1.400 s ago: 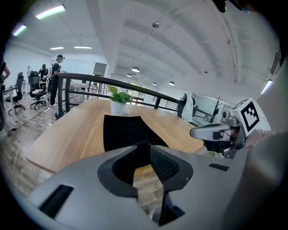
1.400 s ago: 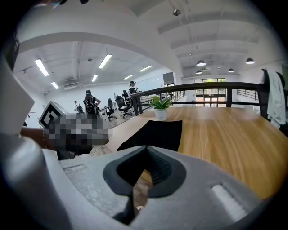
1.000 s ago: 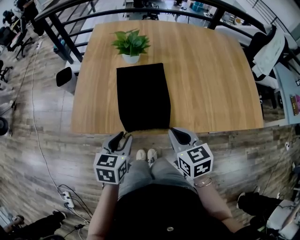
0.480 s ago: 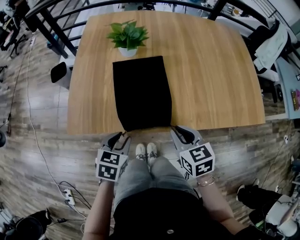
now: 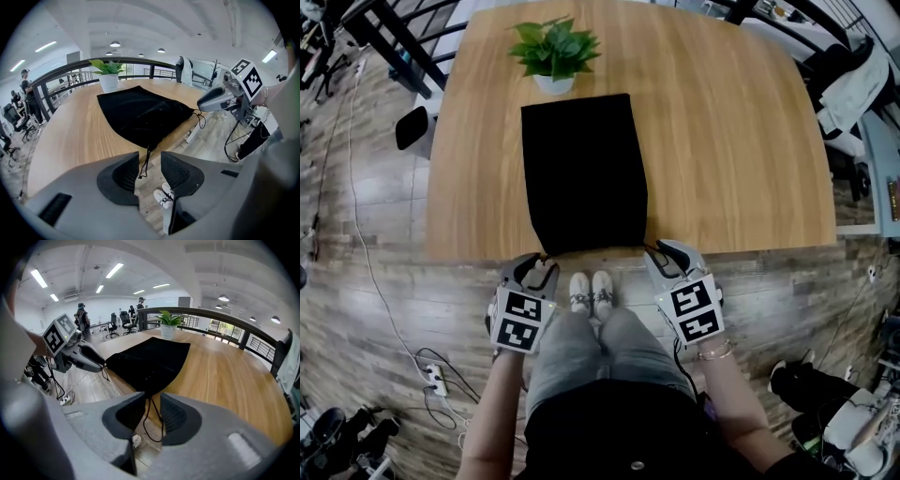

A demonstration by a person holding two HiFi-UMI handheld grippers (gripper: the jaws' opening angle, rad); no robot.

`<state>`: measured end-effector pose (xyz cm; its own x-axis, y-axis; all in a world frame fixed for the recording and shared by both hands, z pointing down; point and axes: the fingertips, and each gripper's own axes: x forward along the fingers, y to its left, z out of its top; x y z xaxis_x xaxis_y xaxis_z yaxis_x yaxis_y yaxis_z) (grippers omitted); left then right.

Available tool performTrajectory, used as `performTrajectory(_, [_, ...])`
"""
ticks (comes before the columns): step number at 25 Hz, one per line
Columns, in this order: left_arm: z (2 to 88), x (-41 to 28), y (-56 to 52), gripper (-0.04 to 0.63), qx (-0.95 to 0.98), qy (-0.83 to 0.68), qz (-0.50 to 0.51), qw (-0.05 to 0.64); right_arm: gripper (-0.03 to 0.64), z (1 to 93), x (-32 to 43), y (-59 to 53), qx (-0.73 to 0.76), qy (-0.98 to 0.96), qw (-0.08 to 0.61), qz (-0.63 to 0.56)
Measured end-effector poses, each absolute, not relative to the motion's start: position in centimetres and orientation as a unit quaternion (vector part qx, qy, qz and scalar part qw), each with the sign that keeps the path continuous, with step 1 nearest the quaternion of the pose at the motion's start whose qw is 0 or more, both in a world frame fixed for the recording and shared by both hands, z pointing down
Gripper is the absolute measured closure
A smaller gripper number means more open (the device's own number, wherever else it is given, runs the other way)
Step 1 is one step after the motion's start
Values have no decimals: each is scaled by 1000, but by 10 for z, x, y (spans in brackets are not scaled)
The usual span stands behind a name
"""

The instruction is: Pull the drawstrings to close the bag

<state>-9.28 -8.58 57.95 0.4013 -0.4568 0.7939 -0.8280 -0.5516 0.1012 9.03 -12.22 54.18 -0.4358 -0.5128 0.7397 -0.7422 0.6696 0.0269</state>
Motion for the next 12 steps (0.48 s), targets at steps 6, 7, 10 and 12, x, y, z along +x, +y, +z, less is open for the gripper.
performTrajectory(6, [588,-96,-85,456,795,-414,382,227,520,560,90,-122,363,-832,386,165])
performTrajectory(7, [590,-96,-85,457,792,-417,386,223,520,563,90,-122,361,-832,388,164])
performTrajectory(10, [592,-99,-86,485,785,-425,402,202,520,569,89,-124,356,-831,396,159])
performTrajectory(12, [593,-100,-88,503,781,-425,420,182,520,572,89,-126,353,-829,405,155])
